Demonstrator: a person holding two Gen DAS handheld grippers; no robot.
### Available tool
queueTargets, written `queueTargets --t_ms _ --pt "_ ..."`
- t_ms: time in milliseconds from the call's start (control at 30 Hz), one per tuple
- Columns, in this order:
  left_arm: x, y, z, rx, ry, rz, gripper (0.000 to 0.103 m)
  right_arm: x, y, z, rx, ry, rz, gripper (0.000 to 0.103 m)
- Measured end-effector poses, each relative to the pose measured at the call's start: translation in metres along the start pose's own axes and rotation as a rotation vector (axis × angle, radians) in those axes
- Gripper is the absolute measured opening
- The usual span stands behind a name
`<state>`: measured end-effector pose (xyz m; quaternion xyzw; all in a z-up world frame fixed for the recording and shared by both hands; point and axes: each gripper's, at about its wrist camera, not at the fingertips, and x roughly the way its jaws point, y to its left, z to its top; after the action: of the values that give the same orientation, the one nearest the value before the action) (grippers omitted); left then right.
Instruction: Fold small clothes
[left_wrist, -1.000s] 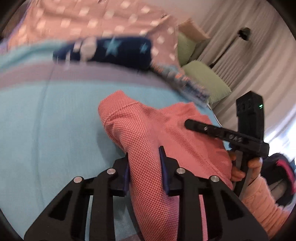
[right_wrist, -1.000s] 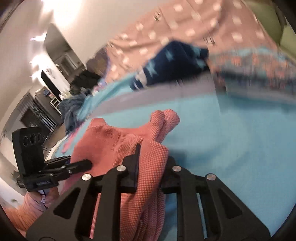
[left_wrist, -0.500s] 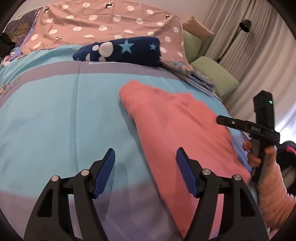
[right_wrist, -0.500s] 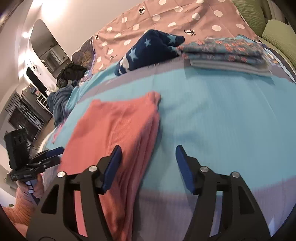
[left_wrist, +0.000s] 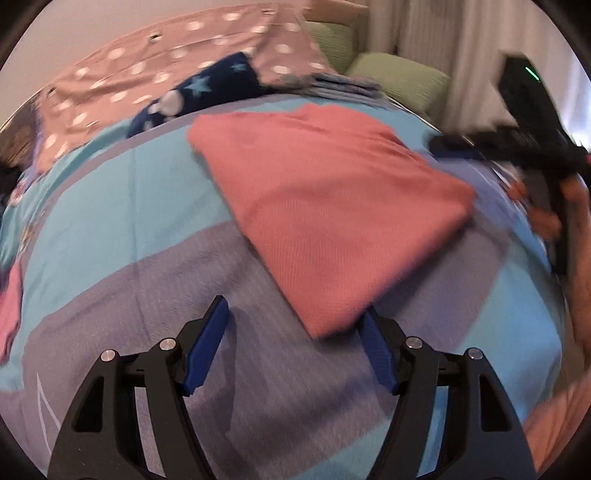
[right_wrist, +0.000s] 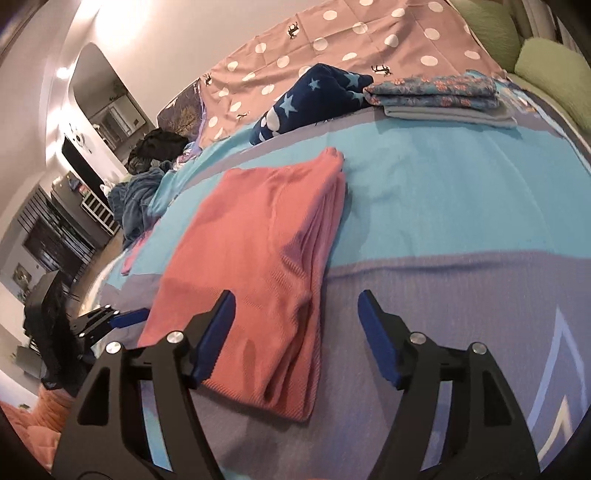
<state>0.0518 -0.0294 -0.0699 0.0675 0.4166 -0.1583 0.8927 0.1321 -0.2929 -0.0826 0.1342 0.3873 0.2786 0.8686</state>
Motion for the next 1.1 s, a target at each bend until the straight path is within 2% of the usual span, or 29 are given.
queueTargets --t_ms 133,367,400,433,500,600,800,900,967,1000,1033,1067,1100 --pt "-0.008 0.007 0.004 -0.08 -0.038 -0.021 0.07 -0.003 0.0 -0.01 0.002 0.008 -0.01 0.071" --pt "-0.013 -0.005 0.0 -0.052 -0.05 0.013 0.07 -0.002 -0.009 -0.02 0.052 0.024 -0.004 0.071" --pt "-0.013 -0.006 -0.002 -0.039 -0.047 0.019 0.066 -0.002 -0.009 -0.021 0.052 0.027 -0.005 0.071" --pt "-0.013 -0.005 -0.004 -0.021 -0.033 0.029 0.049 -0.002 -0.009 -0.022 0.052 0.029 -0.008 0.071" --pt "-0.012 -0.002 -0.006 -0.033 -0.011 -0.001 0.031 -0.002 -0.011 -0.024 0.055 0.031 -0.012 0.071" --pt "-0.021 0.001 -0.008 -0.073 -0.021 0.0 0.018 -0.004 -0.013 -0.024 0.063 0.028 -0.011 0.071" --pt "-0.032 -0.008 -0.014 -0.005 0.008 0.059 0.005 -0.005 -0.016 -0.024 0.075 0.028 -0.005 0.072" --pt "-0.04 0.001 -0.015 -0.051 0.003 0.02 0.005 -0.003 -0.015 -0.022 0.078 0.033 0.011 0.073" --pt "-0.044 0.01 -0.012 -0.1 -0.02 -0.052 0.009 -0.001 -0.014 -0.022 0.082 0.043 0.035 0.073" --pt "-0.043 0.011 -0.011 -0.113 -0.021 -0.08 0.022 0.001 -0.013 -0.022 0.083 0.05 0.054 0.073" --pt "-0.041 0.012 -0.009 -0.13 -0.027 -0.116 0.043 0.002 -0.012 -0.022 0.084 0.056 0.07 0.073" --pt "-0.038 0.011 -0.008 -0.144 -0.038 -0.141 0.049 0.004 -0.011 -0.023 0.085 0.066 0.091 0.073" --pt "-0.034 0.01 -0.007 -0.151 -0.04 -0.161 0.051 0.004 -0.01 -0.024 0.086 0.073 0.102 0.073"
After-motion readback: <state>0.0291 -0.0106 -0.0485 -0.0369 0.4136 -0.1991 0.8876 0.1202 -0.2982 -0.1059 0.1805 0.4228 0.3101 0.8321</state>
